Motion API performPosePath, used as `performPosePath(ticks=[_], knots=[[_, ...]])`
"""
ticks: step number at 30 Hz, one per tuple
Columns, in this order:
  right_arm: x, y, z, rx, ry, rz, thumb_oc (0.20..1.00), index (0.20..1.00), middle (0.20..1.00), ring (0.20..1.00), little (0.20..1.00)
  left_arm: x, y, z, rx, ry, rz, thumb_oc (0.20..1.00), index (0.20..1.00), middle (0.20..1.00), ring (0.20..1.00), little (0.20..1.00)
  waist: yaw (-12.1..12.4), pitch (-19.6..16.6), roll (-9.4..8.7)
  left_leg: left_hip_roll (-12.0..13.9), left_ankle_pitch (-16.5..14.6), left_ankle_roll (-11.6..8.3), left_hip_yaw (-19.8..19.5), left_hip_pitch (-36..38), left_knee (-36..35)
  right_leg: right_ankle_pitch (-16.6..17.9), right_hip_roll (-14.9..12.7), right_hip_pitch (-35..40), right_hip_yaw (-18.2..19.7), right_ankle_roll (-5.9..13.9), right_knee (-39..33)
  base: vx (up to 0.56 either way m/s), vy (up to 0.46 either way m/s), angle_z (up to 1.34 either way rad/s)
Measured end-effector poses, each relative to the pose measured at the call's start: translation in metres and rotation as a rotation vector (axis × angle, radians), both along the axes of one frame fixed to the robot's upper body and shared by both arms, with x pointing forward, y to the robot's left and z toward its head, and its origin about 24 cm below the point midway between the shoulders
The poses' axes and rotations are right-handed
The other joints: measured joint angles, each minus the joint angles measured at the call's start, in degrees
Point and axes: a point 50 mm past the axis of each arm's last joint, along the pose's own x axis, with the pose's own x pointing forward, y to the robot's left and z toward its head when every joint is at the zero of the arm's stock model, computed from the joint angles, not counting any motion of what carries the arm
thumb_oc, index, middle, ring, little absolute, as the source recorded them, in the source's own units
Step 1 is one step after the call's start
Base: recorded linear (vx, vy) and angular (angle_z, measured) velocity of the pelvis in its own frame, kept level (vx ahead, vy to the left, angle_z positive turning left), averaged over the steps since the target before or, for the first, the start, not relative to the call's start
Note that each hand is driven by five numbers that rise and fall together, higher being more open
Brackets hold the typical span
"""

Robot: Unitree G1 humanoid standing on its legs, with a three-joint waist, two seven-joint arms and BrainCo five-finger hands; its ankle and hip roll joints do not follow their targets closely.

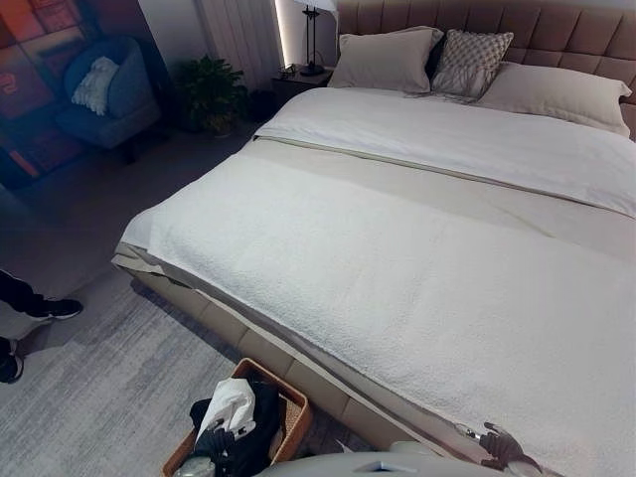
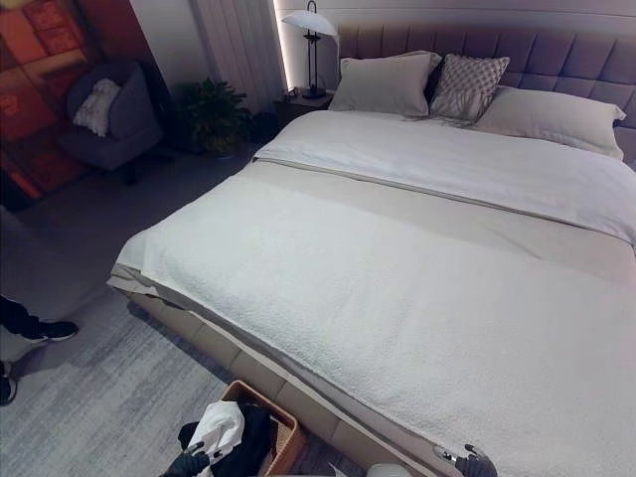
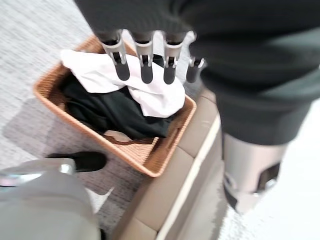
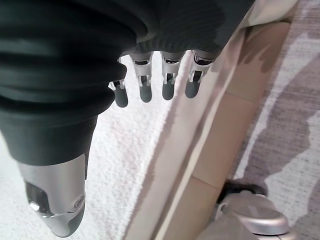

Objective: Pick up clothes into the bucket

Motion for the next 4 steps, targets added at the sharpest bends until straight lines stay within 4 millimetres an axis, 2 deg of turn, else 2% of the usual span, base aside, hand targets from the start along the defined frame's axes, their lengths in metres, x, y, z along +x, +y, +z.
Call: performPosePath(ticks=[4], knots=[[-0.0002,0.0006,-0.0004,0.003,0.005,0.010,1.000,1.000,1.000,1.000,1.000,-0.0095,-0.0015,-0.0023,-0.012,0.026,0.004,1.000,1.000,1.000,1.000,1.000,0.11,0.07,-0.20,0.01,-0.30,0.18,0.21,0.83,0.49,-0.01,0.03,0.61,0.21,-0.01,0.00,0.00,0.000,-0.01]])
